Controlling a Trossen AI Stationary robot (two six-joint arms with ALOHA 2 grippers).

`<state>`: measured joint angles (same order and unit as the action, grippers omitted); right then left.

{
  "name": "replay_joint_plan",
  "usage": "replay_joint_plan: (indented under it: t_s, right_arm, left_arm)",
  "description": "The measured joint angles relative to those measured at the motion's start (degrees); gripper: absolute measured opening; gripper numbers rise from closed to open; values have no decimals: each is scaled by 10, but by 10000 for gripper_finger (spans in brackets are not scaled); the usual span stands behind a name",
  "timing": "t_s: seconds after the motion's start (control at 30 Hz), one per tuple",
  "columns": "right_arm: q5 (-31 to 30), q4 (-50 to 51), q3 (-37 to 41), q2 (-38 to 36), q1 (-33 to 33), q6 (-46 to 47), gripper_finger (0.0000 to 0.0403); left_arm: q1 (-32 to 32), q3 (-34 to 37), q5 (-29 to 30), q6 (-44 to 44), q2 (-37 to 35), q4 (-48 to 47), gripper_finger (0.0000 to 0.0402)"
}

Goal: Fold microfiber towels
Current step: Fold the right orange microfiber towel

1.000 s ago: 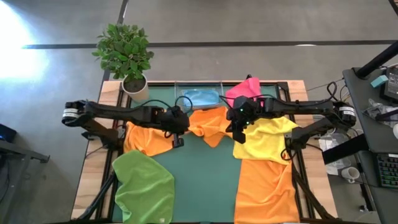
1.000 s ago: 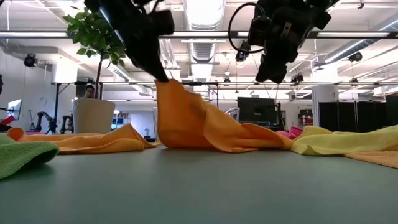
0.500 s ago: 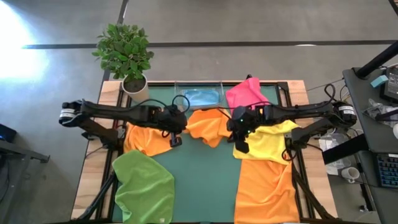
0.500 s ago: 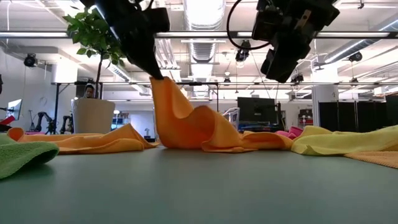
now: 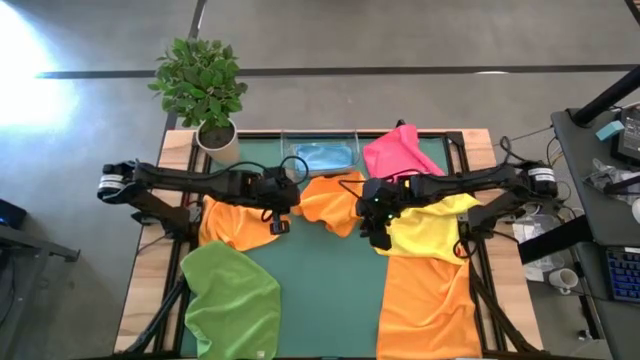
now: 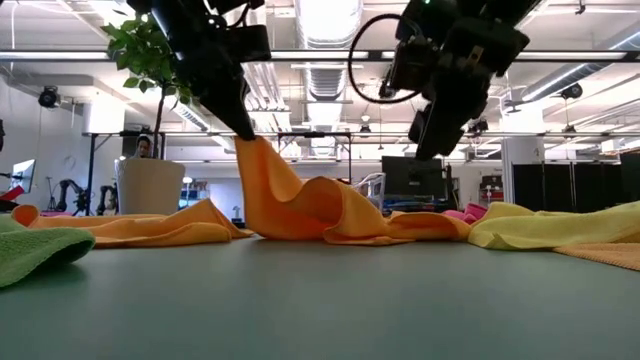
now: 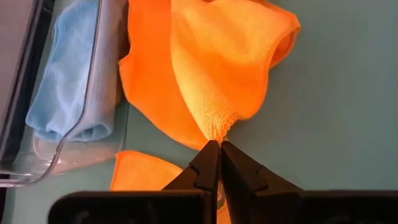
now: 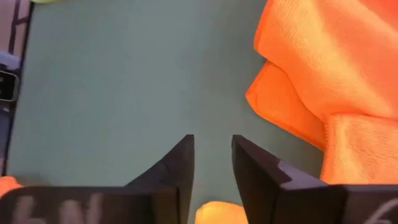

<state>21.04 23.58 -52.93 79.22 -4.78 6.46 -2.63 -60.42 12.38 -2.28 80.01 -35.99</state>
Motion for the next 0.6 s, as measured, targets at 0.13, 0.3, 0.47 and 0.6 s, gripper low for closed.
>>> replay_joint_plan:
  t_s: [0.13,0.3,0.47,0.6]
  right_arm:
    - [0,-51,0,37,9,-34,142]
    - [-4,-118,-4,84,15,-68,171]
    - [-40,-124,-21,138,15,-79,175]
    - [-48,-126,-49,184,14,-80,176]
  left_arm:
    - [0,0,0,0,-1,-9,0]
    - [0,1,0,-12,-1,-7,0]
    - [0,1,0,-16,-1,-7,0]
    - [0,1,0,-16,-1,-7,0]
